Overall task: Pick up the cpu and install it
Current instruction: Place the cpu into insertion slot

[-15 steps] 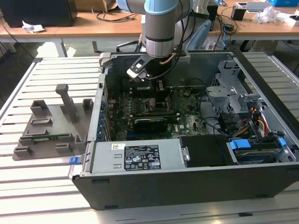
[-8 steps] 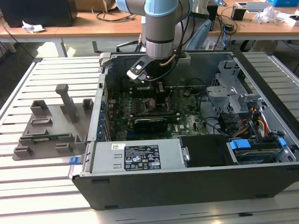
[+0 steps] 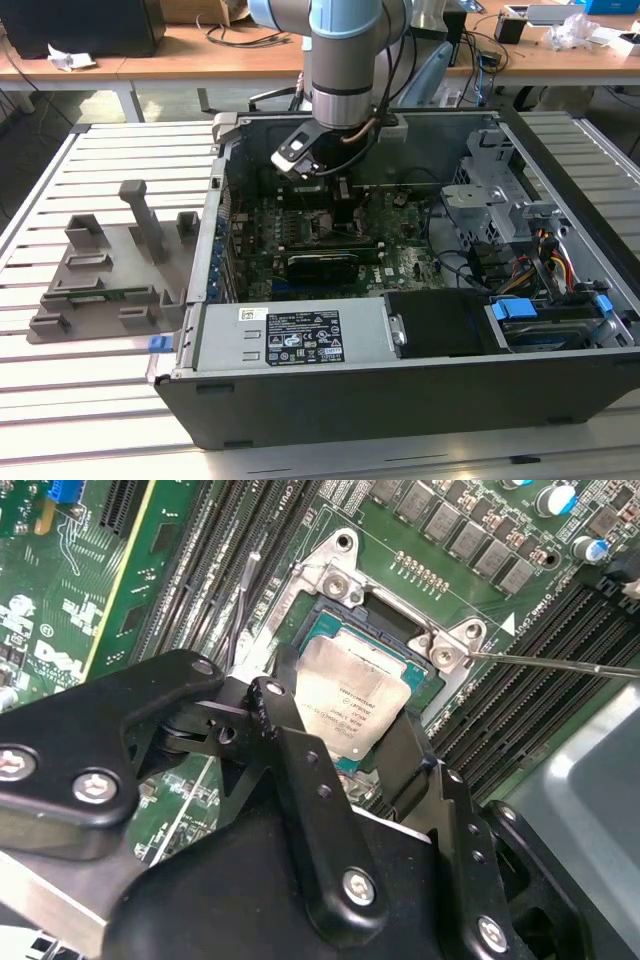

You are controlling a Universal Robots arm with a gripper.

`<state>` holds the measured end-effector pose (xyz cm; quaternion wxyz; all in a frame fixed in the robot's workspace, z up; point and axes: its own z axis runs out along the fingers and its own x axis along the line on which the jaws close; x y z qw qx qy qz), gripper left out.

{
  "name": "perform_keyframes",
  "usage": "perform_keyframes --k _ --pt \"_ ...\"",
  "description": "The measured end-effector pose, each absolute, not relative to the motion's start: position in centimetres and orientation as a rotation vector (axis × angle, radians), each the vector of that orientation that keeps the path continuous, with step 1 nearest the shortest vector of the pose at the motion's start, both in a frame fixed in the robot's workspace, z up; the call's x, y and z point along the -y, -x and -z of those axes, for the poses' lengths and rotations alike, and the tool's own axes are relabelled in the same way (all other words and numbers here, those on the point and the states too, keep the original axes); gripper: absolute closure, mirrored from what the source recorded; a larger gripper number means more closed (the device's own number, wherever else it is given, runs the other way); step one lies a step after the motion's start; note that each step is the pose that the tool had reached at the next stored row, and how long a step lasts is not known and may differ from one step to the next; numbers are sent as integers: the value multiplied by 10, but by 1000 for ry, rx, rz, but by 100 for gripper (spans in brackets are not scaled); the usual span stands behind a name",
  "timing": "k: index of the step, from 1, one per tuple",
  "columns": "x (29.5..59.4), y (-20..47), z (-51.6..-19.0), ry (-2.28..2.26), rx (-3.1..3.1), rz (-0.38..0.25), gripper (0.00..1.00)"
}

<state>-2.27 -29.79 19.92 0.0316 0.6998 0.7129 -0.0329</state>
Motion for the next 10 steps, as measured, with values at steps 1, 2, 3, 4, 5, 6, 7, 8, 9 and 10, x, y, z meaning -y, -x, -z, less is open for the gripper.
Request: perform_keyframes --k 1,2,3,4,5,6,7,8,9,10 --pt "298 23 -199 -2155 -2196 102 45" --pt "298 23 -199 -2155 -2196 102 45" --pt "298 23 -199 -2155 -2196 102 45" --pt "298 23 -198 -2155 -2196 102 45" --pt "298 23 -198 -2155 -2196 102 45" --pt "298 23 -198 -2155 -2196 101 45" --pt "298 23 -198 -2155 -2196 101 44" --pt "298 23 -198 -2155 -2196 101 44" --pt "298 23 -198 -2155 -2196 101 38" --pt "298 23 -198 -2155 -2196 101 38"
